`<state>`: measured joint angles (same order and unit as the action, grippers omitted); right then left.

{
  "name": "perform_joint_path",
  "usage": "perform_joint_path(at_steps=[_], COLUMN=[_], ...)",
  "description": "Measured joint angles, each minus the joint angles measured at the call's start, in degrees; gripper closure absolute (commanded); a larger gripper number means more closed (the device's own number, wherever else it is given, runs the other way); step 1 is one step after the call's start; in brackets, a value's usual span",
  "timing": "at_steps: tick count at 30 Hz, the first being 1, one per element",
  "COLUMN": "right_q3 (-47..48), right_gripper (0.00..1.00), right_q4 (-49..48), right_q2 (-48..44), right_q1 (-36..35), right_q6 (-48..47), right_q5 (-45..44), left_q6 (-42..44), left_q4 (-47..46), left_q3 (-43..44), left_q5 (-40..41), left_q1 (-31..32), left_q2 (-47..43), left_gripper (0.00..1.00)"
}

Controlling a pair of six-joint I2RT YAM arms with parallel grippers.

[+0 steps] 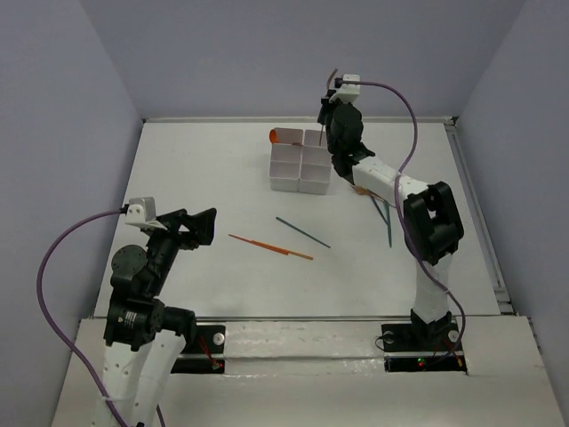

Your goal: Sort the eating utensils into containers

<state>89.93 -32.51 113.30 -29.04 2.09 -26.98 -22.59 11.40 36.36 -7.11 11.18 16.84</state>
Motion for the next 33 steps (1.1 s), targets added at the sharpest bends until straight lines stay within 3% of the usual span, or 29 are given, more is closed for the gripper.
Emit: perform_joint_path(at_steps=[11, 21, 24, 26, 27, 28, 33], right_q3=[9.0, 8.5, 6.7, 4.8, 3.7, 2.3, -3.5], right_gripper=[0.93, 0.92, 0.80, 0.66, 0.66, 0.52, 0.46], right_q4=[-5.6, -11.8, -13.2, -14.6, -15.0, -15.1, -13.2], right_q2=[11.6, 14.3, 14.3, 14.3, 14.2, 14.0, 11.0], right_q1=[2.1, 2.1, 2.1, 2.1, 2.1, 2.1, 2.1], right_q6=[-3.6, -6.6, -6.8, -6.7, -6.7, -6.4, -6.2], right_q5=[2.8, 5.1, 5.8, 6.3, 6.6, 7.1, 8.7], left_q6=[0.0, 0.0, 0.0, 0.0, 0.0, 0.0, 0.0], left_q4=[0.0, 0.0, 0.0, 0.0, 0.0, 0.0, 0.0], left_q3=[0.0, 0.0, 0.0, 0.0, 0.0, 0.0, 0.0], left_q5=[-0.3, -0.6, -0.8, -0.9, -0.9, -1.0, -1.3], left_q1=[0.0, -0.5, -0.8, -0.9, -1.0, -1.0, -1.5], left_q2=[1.7, 2.3, 2.3, 2.3, 2.3, 2.3, 2.3], left_gripper=[0.01, 0.01, 0.01, 0.01, 0.01, 0.01, 0.01])
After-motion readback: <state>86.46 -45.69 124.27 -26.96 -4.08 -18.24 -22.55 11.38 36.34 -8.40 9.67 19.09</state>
